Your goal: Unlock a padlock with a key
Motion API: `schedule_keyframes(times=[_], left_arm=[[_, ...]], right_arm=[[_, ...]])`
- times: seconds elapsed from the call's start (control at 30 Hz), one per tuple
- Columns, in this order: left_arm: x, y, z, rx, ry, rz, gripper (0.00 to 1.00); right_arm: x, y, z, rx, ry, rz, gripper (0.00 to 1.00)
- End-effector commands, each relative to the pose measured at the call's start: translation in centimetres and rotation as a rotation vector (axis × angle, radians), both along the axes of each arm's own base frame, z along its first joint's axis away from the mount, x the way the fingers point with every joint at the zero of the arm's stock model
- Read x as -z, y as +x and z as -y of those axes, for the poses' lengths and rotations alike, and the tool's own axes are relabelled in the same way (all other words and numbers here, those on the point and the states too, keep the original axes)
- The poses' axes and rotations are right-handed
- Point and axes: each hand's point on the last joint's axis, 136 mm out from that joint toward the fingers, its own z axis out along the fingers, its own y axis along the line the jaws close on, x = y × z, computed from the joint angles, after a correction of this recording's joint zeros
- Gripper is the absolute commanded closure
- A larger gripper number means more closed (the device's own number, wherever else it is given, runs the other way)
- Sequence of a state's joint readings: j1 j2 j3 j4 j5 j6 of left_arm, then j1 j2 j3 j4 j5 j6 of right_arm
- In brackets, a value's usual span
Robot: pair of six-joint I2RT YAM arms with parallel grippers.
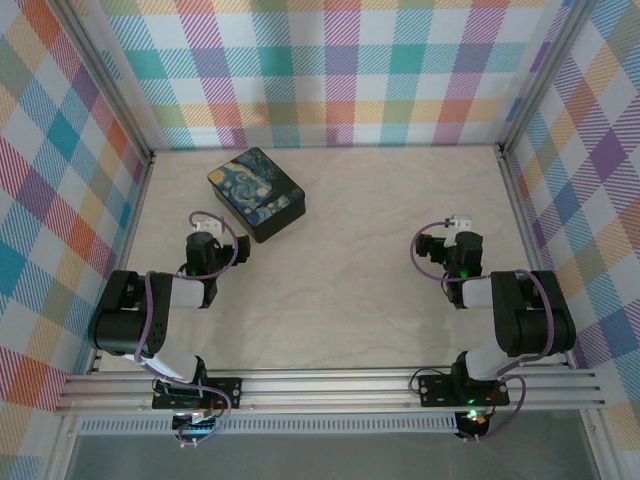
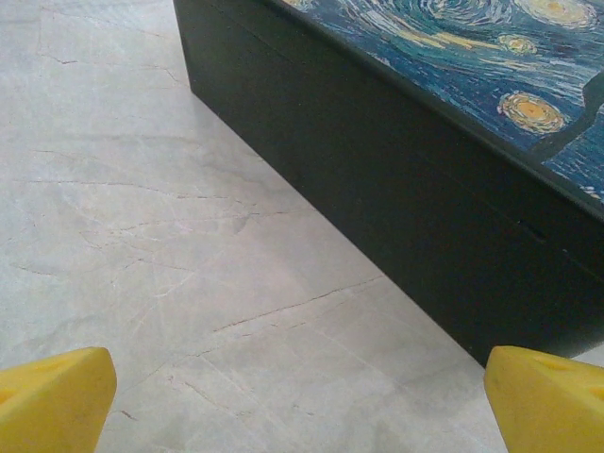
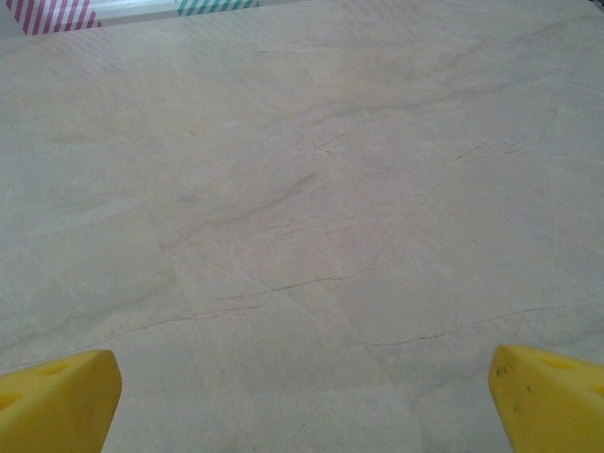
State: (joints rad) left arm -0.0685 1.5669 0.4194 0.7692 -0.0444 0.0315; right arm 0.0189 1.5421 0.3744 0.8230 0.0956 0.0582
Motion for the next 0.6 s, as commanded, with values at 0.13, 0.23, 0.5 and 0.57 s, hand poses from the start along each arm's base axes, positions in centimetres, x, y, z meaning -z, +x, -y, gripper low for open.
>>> schedule_keyframes(times=[0.13, 0.23, 0.5, 0.57], left_arm=[[-0.9, 0.6, -0.3, 0.003, -0.013, 0.031, 0.0], [-1.0, 0.6, -0.5, -0.004, -0.012, 0.036, 0.0], [-6.9, -0.7, -8.9, -0.543, 0.092, -0.116, 0.0], [-8.1, -1.4, -10.0, -0.651, 0.069, -0.159, 0.0]], right_arm=[[-1.9, 0.9, 0.0, -0.014, -0.008, 0.061, 0.0], [-2.5, 1.3, 0.0, -0.013, -0.005, 0.042, 0.05], [-6.8, -1.1, 3.2, 0.336, 0.17, -0.322, 0.13], [-5.6, -2.7, 3.5, 0.435, 0.254, -0.445, 0.21]])
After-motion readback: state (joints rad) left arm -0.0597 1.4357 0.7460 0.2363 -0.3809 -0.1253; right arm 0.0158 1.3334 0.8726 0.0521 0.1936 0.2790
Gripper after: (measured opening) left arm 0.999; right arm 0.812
